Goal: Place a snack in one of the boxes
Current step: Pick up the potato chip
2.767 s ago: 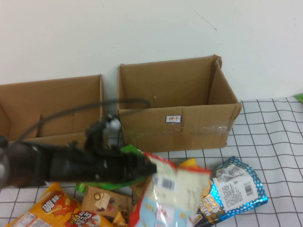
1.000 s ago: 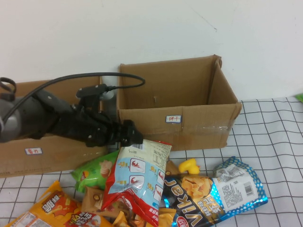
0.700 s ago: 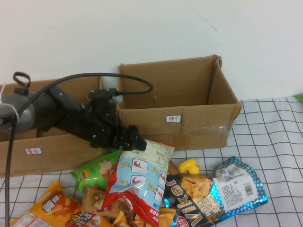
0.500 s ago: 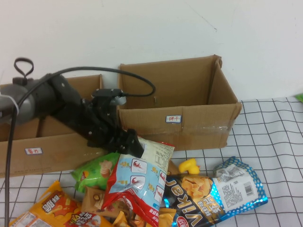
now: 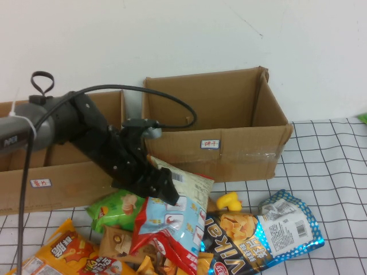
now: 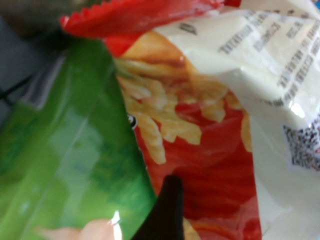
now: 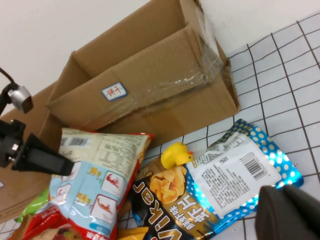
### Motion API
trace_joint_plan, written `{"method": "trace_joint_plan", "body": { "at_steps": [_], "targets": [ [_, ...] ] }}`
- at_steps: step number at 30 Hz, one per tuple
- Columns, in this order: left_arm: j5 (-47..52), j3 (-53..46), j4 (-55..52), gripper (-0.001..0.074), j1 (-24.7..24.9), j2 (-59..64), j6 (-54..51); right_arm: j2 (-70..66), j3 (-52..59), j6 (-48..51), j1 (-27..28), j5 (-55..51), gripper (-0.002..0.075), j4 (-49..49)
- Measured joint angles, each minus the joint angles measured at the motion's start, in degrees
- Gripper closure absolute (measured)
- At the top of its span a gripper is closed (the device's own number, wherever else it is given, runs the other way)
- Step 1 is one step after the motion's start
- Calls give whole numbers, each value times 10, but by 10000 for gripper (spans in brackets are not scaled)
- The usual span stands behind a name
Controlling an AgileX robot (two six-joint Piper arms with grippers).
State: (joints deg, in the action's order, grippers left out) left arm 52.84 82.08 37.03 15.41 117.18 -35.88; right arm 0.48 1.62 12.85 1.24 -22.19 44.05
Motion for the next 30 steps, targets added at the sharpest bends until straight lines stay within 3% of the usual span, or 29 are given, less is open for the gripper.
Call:
{"method": "trace_joint_plan", "body": {
  "at_steps": [12, 16, 17, 18, 21, 24, 30],
  "targets": [
    [-14, 3, 16, 67, 21, 24, 13, 0, 0, 1, 0, 0, 727, 0],
    [-17, 3, 20, 230, 22, 31, 26, 0, 0, 1, 0, 0, 727, 0],
    [-17, 3, 20, 305, 22, 32, 29, 0, 0, 1, 0, 0, 727, 0],
    [-19, 3, 23, 436, 22, 35, 30, 0, 0, 3, 0, 0, 727, 0],
    [-19, 3, 27, 612, 22, 34, 30, 0, 0, 3, 0, 0, 727, 0],
    [-18, 3, 38, 694, 22, 35, 30, 0, 0, 3, 0, 0, 727, 0],
    [1, 3, 47, 726, 22, 29, 26, 0, 0, 3, 0, 0, 727, 1]
  ]
}}
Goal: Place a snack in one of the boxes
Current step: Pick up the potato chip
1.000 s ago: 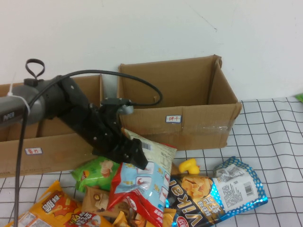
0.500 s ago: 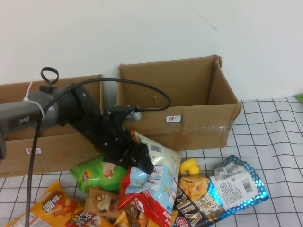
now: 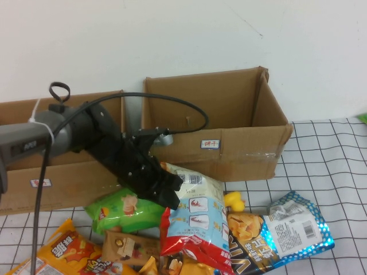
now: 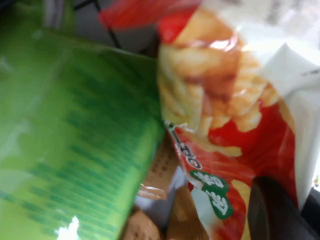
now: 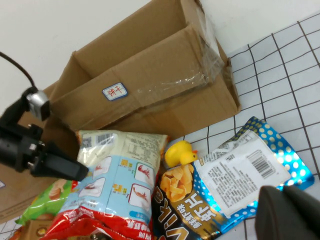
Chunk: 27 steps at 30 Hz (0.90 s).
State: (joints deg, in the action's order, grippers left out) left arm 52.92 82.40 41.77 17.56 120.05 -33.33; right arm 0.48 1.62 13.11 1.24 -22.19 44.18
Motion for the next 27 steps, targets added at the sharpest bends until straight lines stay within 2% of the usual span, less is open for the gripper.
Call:
{"method": "trace_joint_plan", "body": {
  "at_steps": [14, 23, 27],
  "targets": [
    [42, 0, -65, 730, 0, -171, -23, 0, 0, 0, 0, 0, 727, 2],
    [45, 0, -174, 733, 0, -229, 25, 0, 0, 0, 0, 0, 727, 2],
    [38, 8, -187, 733, -17, -241, 47, 0, 0, 0, 0, 0, 727, 2]
  ]
}}
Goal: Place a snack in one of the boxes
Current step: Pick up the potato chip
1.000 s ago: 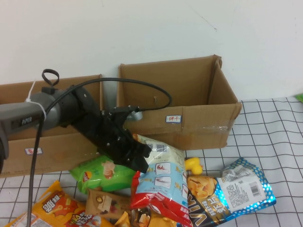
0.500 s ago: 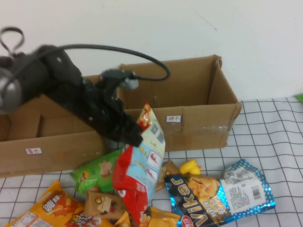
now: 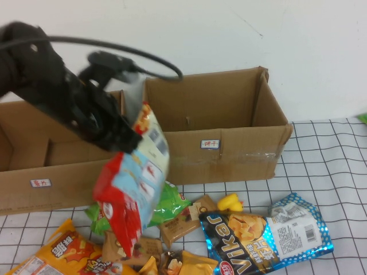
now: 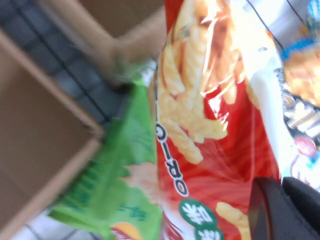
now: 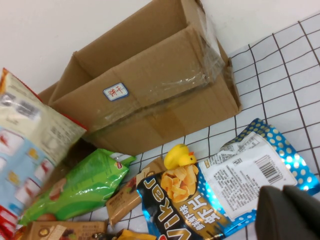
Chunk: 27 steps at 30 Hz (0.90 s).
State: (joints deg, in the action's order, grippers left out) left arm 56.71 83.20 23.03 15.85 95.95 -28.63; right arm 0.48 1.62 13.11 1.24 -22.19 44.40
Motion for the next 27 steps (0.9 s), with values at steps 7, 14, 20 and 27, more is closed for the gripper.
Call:
{"method": "trace_joint_plan", "body": {
  "at_steps": [7, 14, 20, 27],
  "targets": [
    [15, 90, 24, 734, -95, 0, 10, 0, 0, 0, 0, 0, 727, 0],
    [6, 219, 109, 735, -206, 43, 14, 0, 0, 1, 0, 0, 727, 0],
    [47, 255, 161, 736, -243, 120, -10, 0, 0, 2, 0, 0, 727, 0],
    [135, 255, 134, 736, -234, 127, -107, 0, 0, 2, 0, 0, 727, 0]
  ]
}}
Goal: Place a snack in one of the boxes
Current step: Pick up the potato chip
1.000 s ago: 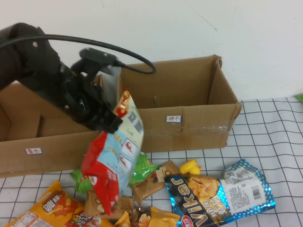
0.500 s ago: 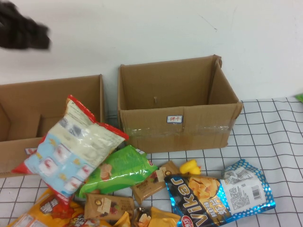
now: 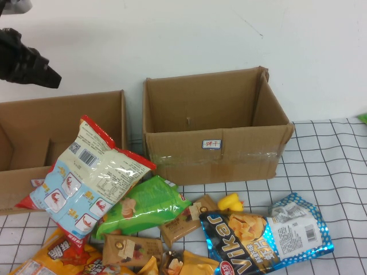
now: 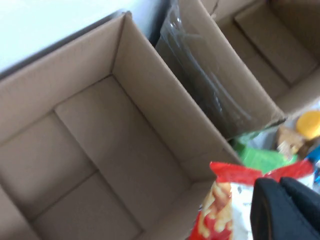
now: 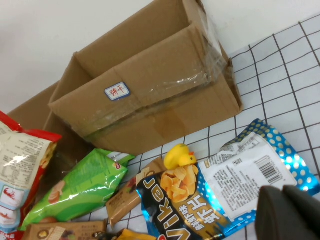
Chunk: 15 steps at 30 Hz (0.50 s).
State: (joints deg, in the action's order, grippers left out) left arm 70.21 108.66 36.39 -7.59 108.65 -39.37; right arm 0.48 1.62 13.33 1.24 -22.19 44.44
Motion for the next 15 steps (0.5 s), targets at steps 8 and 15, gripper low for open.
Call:
{"method": "trace_joint_plan", "body": {
  "at_steps": [8, 15],
  "targets": [
    [7, 0, -66, 686, 31, -9, -53, 0, 0, 7, 0, 1, 727, 0],
    [7, 0, -70, 146, 72, 28, -50, 0, 0, 8, 0, 1, 727, 1]
  ]
}}
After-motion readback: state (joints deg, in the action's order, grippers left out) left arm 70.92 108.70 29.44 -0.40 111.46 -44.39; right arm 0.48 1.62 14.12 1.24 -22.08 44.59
